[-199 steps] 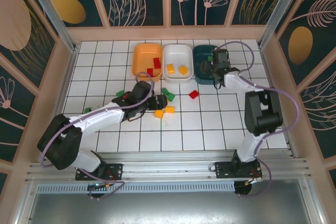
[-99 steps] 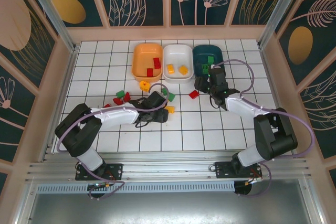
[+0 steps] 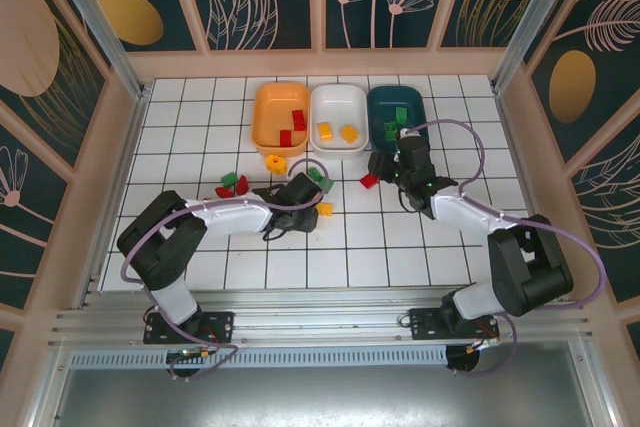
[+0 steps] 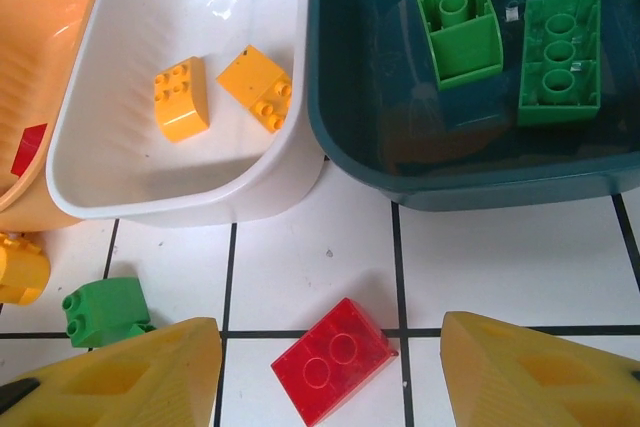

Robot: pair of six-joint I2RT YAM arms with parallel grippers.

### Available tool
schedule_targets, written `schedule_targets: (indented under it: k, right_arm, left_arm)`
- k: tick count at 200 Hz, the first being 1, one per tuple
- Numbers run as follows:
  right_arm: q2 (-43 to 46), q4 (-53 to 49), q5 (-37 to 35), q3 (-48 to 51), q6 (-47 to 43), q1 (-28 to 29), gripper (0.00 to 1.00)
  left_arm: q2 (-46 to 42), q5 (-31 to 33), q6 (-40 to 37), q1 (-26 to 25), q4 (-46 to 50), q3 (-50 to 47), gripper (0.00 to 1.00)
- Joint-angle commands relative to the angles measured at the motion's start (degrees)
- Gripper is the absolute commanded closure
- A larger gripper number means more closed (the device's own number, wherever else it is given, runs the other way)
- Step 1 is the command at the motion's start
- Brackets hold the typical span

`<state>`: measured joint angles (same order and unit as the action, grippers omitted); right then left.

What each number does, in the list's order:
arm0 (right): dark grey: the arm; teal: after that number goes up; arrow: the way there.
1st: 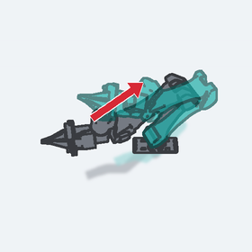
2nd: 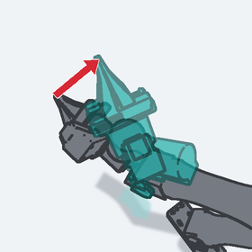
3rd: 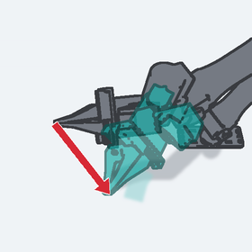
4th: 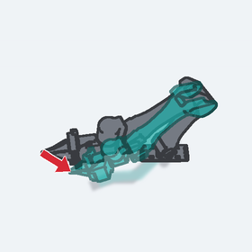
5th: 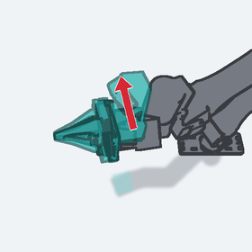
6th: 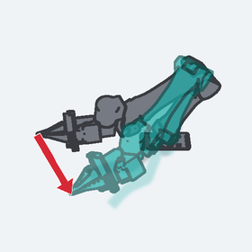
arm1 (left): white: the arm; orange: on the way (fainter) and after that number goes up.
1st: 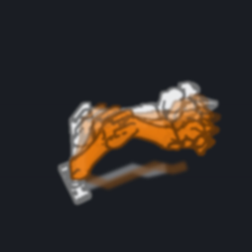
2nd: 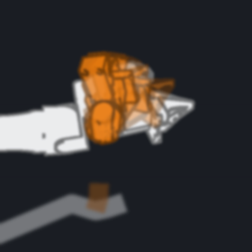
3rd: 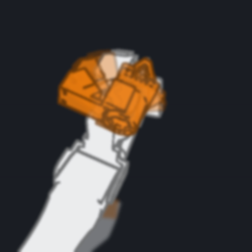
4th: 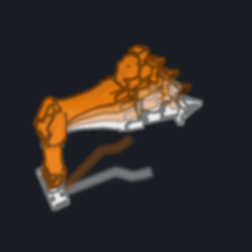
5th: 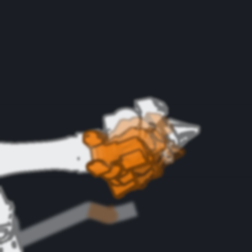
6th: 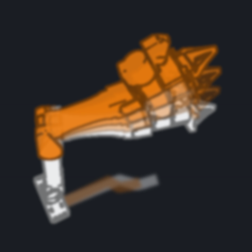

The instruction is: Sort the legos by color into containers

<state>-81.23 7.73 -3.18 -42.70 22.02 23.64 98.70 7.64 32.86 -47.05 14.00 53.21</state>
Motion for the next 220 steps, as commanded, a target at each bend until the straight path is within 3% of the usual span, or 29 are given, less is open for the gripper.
schedule_targets:
  k: [1,53,127,162,220]
  right_arm:
    - [1.9,2.59,-1.13,1.61,0.64,0.35,0.39]
    - [2.8,4.3,-1.43,3.78,0.84,0.3,0.39]
    - [0.64,4.82,-1.42,4.03,0.83,0.0,0.39]
    - [-0.13,4.93,-1.3,4.03,1.05,-0.19,0.39]
    - [1.17,4.71,-1.22,4.62,1.38,-1.16,0.39]
  left_arm:
    - [-3.89,1.06,-0.48,-0.32,2.61,1.09,0.66]
    - [-9.05,2.39,-1.51,-0.16,6.65,4.81,0.66]
    - [-0.89,0.7,-8.55,4.32,7.99,22.53,0.69]
    - [12.18,-5.13,-10.03,9.67,8.32,36.94,0.7]
    - [34.99,-7.37,-12.0,10.39,18.15,68.42,0.67]
